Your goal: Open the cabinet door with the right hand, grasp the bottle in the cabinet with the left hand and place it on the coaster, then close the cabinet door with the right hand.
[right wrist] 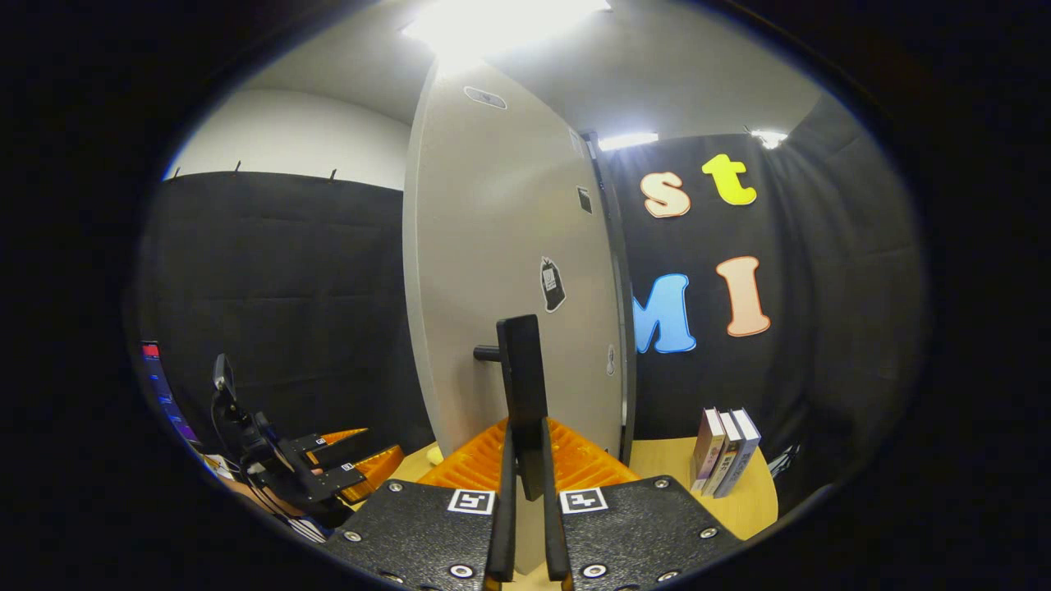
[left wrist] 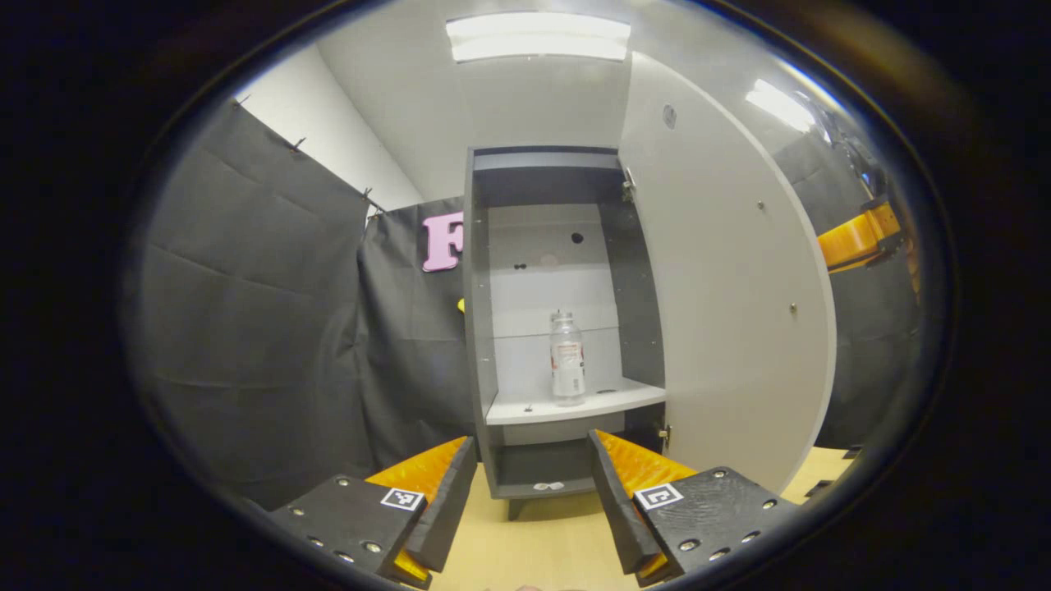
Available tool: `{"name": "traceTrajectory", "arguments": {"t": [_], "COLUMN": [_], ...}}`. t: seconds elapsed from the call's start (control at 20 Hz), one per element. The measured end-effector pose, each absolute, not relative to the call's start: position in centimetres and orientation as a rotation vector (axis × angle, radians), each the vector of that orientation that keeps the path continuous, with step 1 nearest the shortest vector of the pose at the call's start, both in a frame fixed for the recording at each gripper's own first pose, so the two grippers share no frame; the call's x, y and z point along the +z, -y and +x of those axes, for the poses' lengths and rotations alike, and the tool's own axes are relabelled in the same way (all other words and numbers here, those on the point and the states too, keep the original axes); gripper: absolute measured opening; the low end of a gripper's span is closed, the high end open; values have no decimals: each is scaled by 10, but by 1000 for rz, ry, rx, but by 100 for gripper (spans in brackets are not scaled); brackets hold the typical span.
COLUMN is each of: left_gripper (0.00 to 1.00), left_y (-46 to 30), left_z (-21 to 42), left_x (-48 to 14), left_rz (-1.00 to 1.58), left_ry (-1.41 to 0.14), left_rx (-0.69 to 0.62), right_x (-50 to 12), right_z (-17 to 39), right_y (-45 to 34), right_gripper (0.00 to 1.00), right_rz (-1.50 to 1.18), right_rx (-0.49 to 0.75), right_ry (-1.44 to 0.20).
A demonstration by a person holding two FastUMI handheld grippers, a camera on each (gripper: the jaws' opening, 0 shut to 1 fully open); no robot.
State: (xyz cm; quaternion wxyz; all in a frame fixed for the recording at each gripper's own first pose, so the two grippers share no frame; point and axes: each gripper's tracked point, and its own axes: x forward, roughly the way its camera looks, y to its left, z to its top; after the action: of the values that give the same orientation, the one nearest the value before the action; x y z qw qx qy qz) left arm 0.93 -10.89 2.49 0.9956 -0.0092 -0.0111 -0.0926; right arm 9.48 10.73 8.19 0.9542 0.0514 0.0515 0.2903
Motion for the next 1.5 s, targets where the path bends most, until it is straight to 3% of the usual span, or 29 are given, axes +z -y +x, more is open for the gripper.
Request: {"name": "traceTrajectory", "arguments": {"t": [0.3, 0.4, 0.65, 0.8, 0.85, 1.05, 1.15, 1.2, 1.25, 1.3, 1.5], "left_gripper": [77, 81, 77, 81, 77, 77, 81, 81, 81, 81, 81], "left_y": [125, 127, 141, 151, 157, 172, 179, 182, 188, 192, 200], "left_z": [18, 26, 45, 68, 75, 109, 126, 138, 148, 156, 196], "left_x": [34, 36, 44, 46, 48, 57, 66, 71, 74, 77, 78], "left_rz": [-30, -24, -19, -24, -30, -60, -50, -44, -42, -45, -74], "left_ry": [27, 27, 28, 28, 29, 34, 51, 60, 67, 74, 69], "left_rx": [-179, -178, -225, -250, -262, -315, -329, -336, -345, -354, -387], "right_x": [79, 78, 71, 65, 65, 62, 55, 52, 49, 45, 35], "right_z": [100, 104, 94, 75, 71, 84, 86, 85, 85, 83, 77], "right_y": [-93, -84, -43, -40, -33, 19, 30, 41, 53, 62, 76], "right_gripper": [14, 14, 14, 14, 14, 16, 46, 75, 88, 95, 95], "right_rz": [77, 67, 113, 212, 211, 131, 119, 97, 67, 38, -18], "right_rx": [539, 502, 372, 401, 381, 196, 145, 101, 51, 6, -94], "right_ry": [-76, -61, -41, -74, -72, -36, -41, -42, -42, -39, -51]}}
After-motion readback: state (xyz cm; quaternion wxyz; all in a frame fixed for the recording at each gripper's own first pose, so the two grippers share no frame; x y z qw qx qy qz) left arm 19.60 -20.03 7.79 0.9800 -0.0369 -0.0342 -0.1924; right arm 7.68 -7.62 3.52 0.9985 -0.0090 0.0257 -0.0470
